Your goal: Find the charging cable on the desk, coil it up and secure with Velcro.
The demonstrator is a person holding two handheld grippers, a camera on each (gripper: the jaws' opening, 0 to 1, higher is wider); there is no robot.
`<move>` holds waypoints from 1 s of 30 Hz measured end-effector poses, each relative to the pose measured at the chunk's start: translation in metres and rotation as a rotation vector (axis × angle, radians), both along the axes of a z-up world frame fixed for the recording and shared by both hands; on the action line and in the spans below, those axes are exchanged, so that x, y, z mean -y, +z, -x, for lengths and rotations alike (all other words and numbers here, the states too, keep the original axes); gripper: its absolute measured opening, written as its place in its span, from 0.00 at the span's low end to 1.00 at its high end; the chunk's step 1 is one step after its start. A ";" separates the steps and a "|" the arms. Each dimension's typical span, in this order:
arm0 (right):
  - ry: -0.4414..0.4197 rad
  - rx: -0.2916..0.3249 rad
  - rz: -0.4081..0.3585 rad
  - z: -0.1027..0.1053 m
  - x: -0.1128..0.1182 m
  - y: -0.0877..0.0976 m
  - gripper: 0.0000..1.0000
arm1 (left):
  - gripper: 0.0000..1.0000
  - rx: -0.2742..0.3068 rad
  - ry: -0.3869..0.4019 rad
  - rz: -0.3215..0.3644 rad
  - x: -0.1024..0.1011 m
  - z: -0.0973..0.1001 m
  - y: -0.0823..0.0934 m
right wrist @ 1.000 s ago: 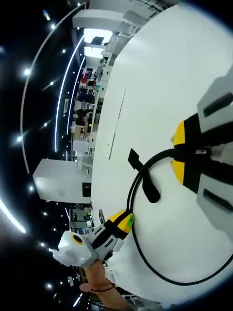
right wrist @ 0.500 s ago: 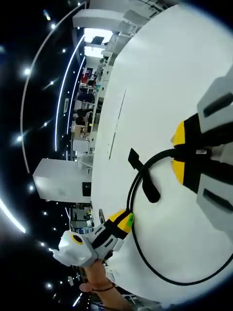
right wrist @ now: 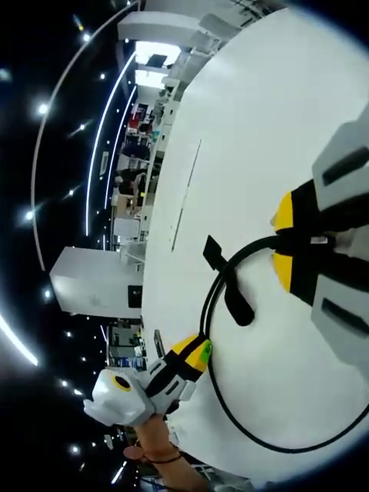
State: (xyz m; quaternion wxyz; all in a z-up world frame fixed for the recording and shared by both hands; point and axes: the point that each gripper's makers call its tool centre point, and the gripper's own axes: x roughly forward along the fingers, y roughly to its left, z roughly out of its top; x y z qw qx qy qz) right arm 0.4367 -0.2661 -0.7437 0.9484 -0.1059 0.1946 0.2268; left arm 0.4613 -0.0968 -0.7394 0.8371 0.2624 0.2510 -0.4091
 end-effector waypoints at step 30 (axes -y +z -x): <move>0.138 -0.018 0.104 -0.020 -0.001 0.001 0.10 | 0.09 0.049 0.098 0.046 -0.001 0.017 0.001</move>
